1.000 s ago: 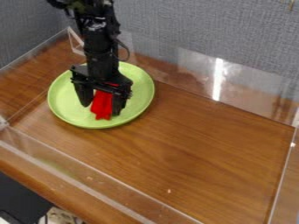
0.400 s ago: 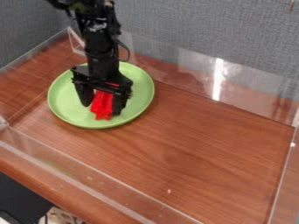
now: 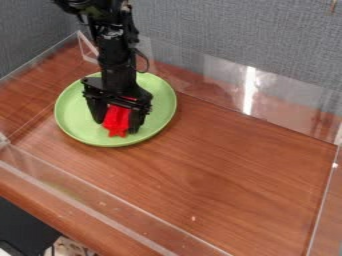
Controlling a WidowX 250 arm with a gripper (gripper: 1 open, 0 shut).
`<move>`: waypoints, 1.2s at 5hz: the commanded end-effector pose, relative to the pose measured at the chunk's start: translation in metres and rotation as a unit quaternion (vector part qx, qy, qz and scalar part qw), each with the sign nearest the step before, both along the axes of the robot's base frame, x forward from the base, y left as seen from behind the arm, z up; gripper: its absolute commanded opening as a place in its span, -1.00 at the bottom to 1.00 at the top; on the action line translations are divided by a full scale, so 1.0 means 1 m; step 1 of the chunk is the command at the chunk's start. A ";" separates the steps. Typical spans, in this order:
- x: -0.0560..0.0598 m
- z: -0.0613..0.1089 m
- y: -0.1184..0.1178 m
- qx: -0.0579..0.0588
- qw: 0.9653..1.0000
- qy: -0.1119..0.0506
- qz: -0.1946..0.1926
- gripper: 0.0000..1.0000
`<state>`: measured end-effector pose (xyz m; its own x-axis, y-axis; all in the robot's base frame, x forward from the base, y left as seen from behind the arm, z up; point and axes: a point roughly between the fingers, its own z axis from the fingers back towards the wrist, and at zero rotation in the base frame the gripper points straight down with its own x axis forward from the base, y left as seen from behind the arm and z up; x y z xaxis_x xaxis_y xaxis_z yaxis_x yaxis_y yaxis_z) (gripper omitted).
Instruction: Put the red object on the green plate
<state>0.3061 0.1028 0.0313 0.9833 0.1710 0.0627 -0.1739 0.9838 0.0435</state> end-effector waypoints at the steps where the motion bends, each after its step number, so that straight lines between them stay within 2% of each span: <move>1: 0.009 0.013 0.006 0.010 1.000 -0.025 0.004 -1.00; 2: 0.010 0.022 0.008 0.010 1.000 -0.028 0.003 1.00; 3: 0.011 0.038 0.009 0.007 0.999 -0.038 0.000 1.00; 4: 0.013 0.059 0.010 0.003 0.998 -0.055 -0.004 1.00; 6: 0.013 0.109 0.014 0.005 0.995 -0.097 -0.015 1.00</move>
<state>0.3155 0.1097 0.1167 0.9735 0.1394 0.1815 -0.1427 0.9898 0.0055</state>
